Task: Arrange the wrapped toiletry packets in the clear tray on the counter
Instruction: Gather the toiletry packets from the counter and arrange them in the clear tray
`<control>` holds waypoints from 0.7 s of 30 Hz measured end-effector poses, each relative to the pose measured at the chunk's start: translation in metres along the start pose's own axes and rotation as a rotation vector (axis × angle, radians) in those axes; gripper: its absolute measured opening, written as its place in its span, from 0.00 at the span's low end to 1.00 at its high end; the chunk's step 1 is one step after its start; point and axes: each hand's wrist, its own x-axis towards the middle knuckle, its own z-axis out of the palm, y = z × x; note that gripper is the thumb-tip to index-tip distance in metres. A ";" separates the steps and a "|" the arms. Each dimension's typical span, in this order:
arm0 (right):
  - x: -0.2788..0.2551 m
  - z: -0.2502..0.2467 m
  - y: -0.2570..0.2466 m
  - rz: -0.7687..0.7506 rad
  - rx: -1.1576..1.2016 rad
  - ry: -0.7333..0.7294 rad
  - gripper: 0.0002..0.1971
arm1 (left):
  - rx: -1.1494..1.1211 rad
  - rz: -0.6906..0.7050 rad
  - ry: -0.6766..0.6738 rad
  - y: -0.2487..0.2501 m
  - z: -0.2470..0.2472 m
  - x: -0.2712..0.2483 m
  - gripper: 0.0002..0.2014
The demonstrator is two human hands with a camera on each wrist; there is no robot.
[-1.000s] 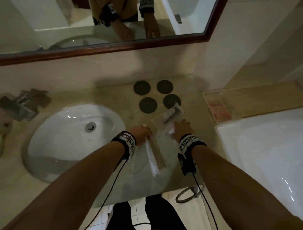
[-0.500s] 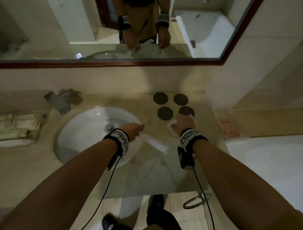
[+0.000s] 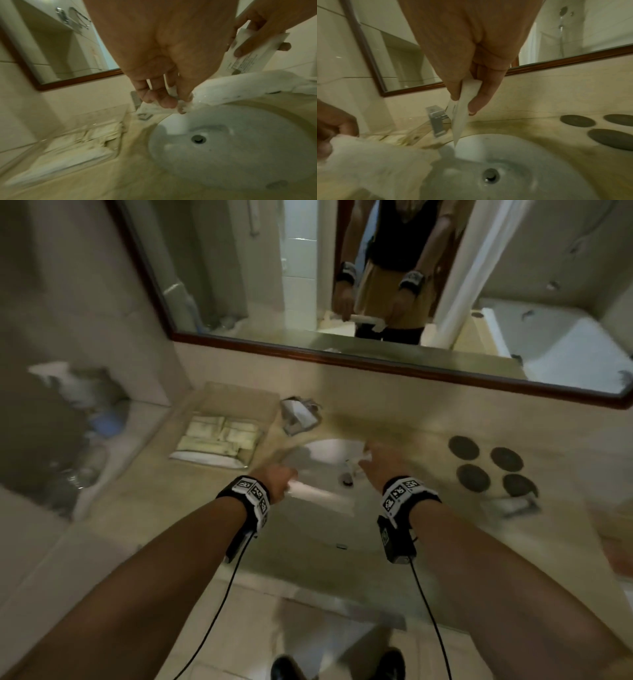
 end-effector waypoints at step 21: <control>0.075 0.111 -0.209 -0.359 -0.236 -0.205 0.08 | -0.114 -0.367 0.019 -0.217 0.010 -0.058 0.13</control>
